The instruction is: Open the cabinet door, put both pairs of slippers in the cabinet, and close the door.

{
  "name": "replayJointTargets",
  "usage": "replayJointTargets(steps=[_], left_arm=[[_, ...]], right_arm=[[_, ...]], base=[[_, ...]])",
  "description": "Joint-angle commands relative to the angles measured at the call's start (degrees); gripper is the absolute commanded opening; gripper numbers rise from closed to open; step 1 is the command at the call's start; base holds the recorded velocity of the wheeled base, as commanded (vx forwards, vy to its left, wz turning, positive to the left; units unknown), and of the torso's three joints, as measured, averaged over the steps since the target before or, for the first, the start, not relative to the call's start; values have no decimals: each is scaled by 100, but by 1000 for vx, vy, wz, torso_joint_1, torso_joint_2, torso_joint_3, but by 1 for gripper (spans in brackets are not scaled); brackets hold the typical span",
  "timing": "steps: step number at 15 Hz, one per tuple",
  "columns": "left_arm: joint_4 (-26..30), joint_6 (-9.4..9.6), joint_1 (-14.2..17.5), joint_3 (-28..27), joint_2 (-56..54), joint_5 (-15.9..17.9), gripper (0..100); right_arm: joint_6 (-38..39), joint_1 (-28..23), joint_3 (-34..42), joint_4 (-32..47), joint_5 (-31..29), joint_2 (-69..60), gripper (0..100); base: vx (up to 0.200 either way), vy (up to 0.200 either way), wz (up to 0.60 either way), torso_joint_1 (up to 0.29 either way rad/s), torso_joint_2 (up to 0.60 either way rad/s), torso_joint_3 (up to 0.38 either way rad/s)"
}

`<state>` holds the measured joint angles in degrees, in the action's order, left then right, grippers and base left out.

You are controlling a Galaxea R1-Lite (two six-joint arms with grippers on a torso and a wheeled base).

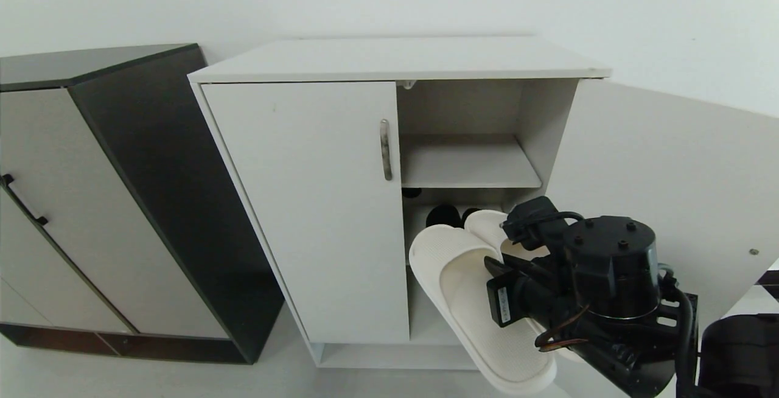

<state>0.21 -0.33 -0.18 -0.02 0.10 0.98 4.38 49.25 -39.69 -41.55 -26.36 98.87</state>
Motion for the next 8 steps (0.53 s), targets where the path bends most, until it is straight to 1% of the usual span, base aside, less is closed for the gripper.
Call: replayJointTargets(steps=[1, 4, 6, 8], left_arm=[[-3, -2, 1, 2, -1, -1, 0], [-3, -2, 1, 2, -1, -1, 0], [-3, -2, 1, 2, -1, -1, 0], [-3, -2, 1, 2, -1, -10, 0]], right_arm=[[2, -29, -3, -3, -1, 54, 0], [11, -73, 5, -20, 34, 89, 0], [11, -82, 14, -135, 52, 142, 0], [-7, -91, 49, -249, 34, 194, 0]], base=[[0, 0, 0, -41, 437, 383], [0, 0, 0, -33, 427, 391], [0, 0, 0, -7, 178, 166], [0, 0, 0, 5, 61, 61]])
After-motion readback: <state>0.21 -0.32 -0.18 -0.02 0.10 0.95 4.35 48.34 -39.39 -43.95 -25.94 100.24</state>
